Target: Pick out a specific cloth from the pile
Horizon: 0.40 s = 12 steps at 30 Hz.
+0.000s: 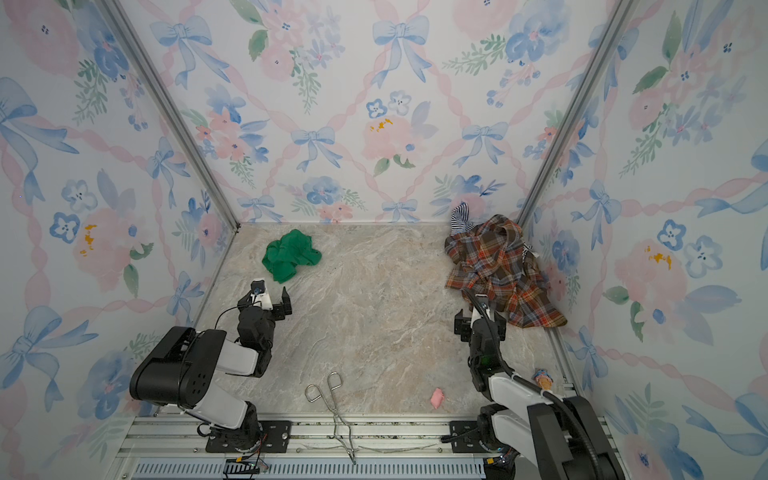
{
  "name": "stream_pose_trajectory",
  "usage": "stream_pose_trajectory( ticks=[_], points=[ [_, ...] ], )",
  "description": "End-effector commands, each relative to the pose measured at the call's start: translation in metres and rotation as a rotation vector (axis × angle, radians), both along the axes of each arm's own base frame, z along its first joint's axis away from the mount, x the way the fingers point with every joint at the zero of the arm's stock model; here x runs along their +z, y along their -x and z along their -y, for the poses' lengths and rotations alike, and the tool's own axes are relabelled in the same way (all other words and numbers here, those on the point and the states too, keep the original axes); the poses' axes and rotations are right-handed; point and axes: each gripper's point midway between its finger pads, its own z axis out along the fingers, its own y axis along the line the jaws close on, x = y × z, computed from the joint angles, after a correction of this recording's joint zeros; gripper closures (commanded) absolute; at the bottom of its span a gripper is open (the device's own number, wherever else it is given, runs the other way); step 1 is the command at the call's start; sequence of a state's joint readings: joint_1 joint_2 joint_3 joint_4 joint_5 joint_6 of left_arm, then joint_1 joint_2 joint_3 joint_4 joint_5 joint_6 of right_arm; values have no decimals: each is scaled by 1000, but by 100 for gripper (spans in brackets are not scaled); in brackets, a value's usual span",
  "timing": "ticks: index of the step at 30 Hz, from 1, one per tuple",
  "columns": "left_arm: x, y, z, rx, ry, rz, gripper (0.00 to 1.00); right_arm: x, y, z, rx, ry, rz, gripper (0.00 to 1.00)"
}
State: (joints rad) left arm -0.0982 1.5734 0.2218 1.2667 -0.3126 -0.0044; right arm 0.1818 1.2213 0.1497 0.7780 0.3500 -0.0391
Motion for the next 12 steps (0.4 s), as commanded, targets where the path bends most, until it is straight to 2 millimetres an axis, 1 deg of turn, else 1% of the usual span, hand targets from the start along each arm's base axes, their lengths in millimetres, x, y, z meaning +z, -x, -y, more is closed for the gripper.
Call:
stream_pose_trajectory(
  ticks=[1,3,4,5,7,9,12],
  points=[
    [-1,0,3,-13,12,-2,2,44,-40,-17,90,-9,200,3],
    [-1,0,3,-13,12,-1,2,26,-53,-21,106,-10,160,3],
    [0,0,3,-11,12,0,2,20,-55,-20,112,-21,164,3],
    [0,0,2,-10,13,0,2,20,-57,-18,100,-15,175,3],
    [-1,0,3,-13,13,-2,2,14,-60,-16,93,-28,99,3],
    [-1,0,3,-15,14,-3,2,12,-71,-6,50,-61,64,3],
    [-1,0,3,-16,15,-2,2,10,-72,-3,45,-78,51,3]
  ],
)
